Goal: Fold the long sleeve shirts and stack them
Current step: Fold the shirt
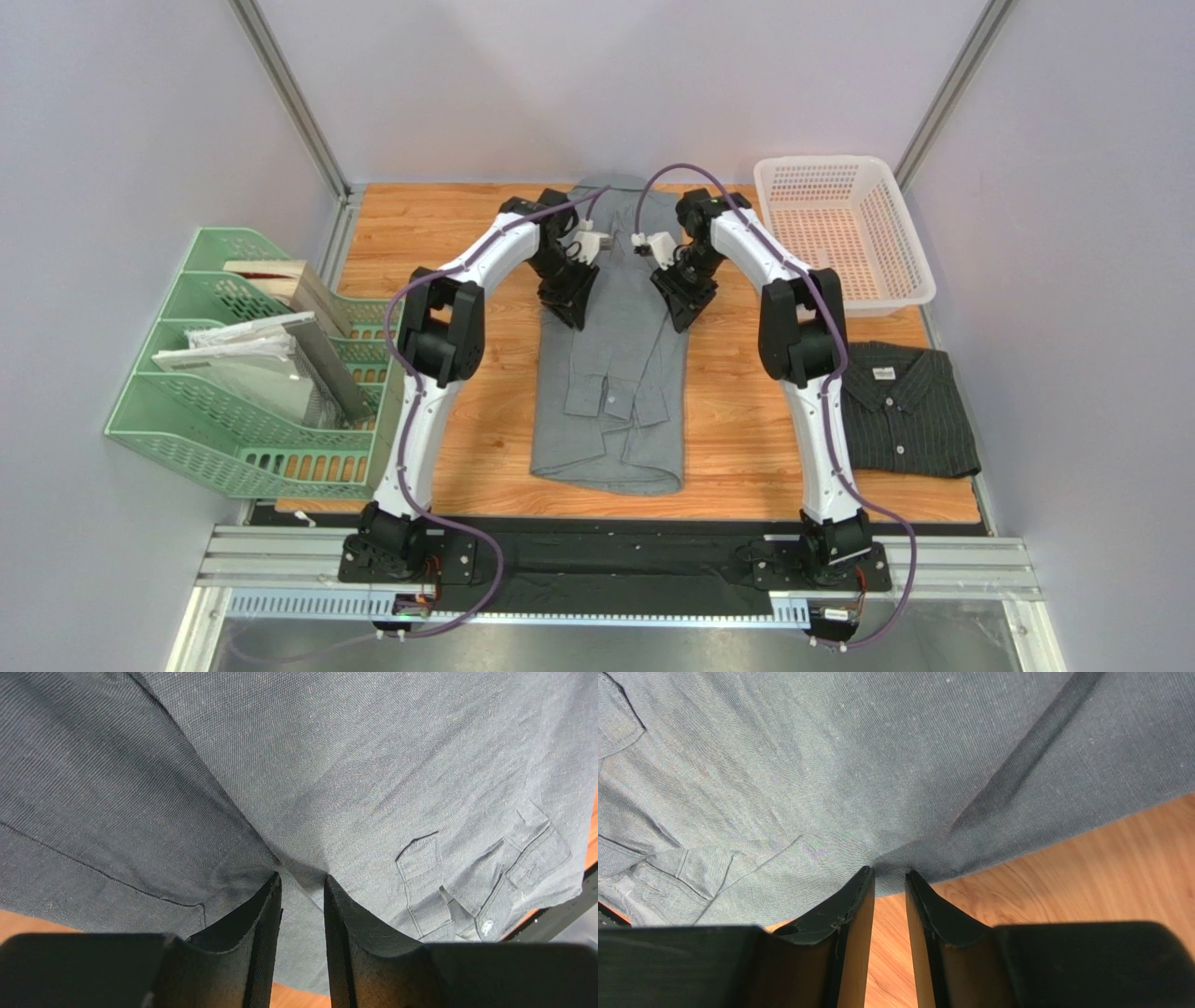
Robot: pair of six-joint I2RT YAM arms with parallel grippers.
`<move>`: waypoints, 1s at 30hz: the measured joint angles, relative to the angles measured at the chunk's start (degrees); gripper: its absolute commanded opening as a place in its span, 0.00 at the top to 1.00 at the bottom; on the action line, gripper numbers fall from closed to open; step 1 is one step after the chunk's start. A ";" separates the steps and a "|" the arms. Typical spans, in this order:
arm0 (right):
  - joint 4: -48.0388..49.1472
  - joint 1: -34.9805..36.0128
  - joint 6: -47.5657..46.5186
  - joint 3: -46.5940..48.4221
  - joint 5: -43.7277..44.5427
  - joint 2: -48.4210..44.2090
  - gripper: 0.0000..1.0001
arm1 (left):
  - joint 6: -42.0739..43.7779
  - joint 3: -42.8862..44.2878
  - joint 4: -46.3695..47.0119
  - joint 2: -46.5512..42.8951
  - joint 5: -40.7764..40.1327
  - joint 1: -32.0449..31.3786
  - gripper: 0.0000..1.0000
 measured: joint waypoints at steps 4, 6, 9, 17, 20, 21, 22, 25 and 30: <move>-1.73 -0.74 0.17 3.67 0.24 1.77 0.63 | 0.26 3.58 -0.04 1.62 0.31 0.04 0.56; -1.77 -0.81 0.17 4.59 0.50 2.03 0.61 | 0.81 3.72 0.35 1.49 1.16 0.50 0.50; -1.20 -0.87 -0.02 4.26 0.50 1.27 0.51 | 0.96 1.07 2.51 -0.92 3.21 1.07 0.39; 8.50 -2.40 -2.75 -17.33 -5.07 -26.29 0.25 | 5.79 -28.74 18.88 -40.57 3.43 1.40 0.01; 16.13 -3.93 -5.75 -29.57 -8.96 -45.57 0.00 | 11.04 -42.34 29.00 -62.27 4.46 1.36 0.01; 19.06 -4.37 -6.25 -32.65 -10.25 -51.08 0.00 | 12.96 -45.22 31.26 -66.95 5.18 1.25 0.01; 22.62 -4.57 -6.97 -36.06 -11.82 -56.78 0.00 | 15.61 -48.00 32.87 -72.02 6.21 0.96 0.01; 27.04 -3.61 -12.57 -43.56 -17.57 -67.10 0.00 | 24.76 -51.08 31.52 -77.07 10.03 -0.72 0.01; 29.24 1.20 -25.44 -63.32 -20.57 -73.02 0.00 | 34.82 -66.20 31.28 -74.90 7.63 -7.04 0.01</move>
